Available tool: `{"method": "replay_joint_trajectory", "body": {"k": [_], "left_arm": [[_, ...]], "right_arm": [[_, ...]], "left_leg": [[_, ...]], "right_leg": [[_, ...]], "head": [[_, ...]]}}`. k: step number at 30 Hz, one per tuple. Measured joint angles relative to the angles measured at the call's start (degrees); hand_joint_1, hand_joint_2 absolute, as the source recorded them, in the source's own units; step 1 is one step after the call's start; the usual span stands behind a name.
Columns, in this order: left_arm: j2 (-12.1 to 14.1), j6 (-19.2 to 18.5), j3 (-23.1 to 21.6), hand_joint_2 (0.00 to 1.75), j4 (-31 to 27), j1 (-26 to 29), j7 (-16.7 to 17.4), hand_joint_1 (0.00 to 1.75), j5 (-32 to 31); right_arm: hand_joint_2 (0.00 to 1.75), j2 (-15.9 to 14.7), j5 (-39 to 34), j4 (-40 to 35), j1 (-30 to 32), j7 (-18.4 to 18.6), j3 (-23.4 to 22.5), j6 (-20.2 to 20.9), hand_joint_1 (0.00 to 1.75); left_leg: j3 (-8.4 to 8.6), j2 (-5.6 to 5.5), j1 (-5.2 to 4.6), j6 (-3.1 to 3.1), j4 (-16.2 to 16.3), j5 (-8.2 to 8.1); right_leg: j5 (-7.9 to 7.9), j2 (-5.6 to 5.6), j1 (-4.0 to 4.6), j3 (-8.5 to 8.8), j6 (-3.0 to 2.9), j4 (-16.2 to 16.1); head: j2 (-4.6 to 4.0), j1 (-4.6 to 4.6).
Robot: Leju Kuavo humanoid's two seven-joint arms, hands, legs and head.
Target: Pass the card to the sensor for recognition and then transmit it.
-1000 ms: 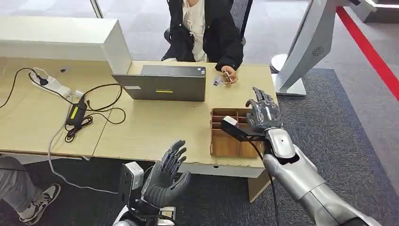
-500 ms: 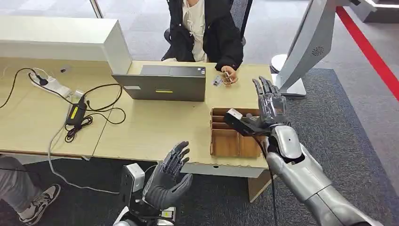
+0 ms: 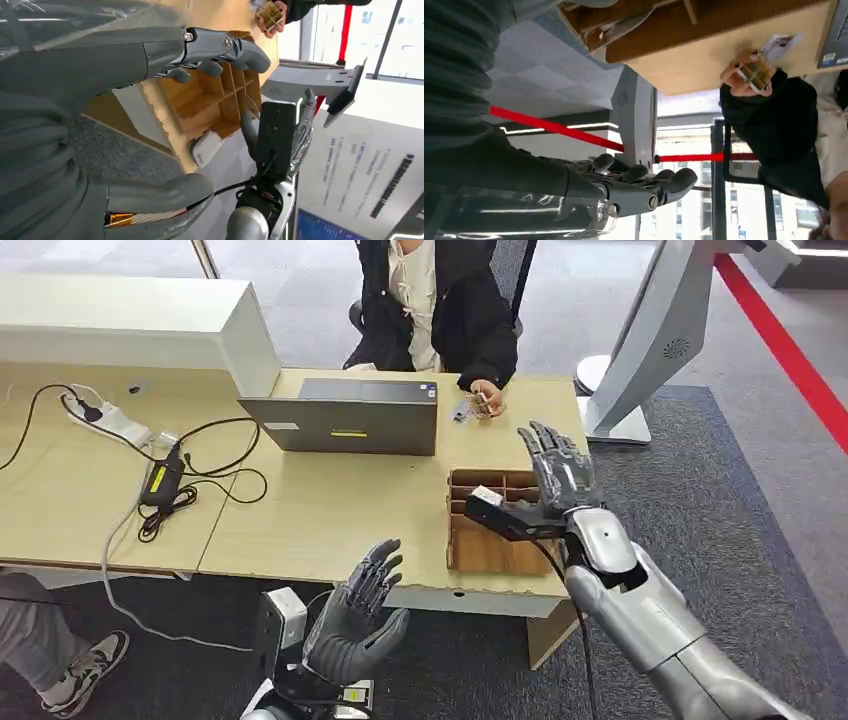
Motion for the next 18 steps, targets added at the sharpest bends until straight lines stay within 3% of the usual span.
{"method": "replay_joint_trajectory", "body": {"k": [18], "left_arm": [[0.0,-0.2,0.0,1.75,0.1,0.0,0.2,0.0,0.0]], "right_arm": [[1.75,0.9,1.0,3.3,0.0,0.0,1.9,0.7,0.0]], "left_leg": [[0.0,0.0,0.0,0.0,0.0,0.0]], "right_leg": [[0.0,0.0,0.0,0.0,0.0,0.0]], "head": [[0.0,0.02]]}}
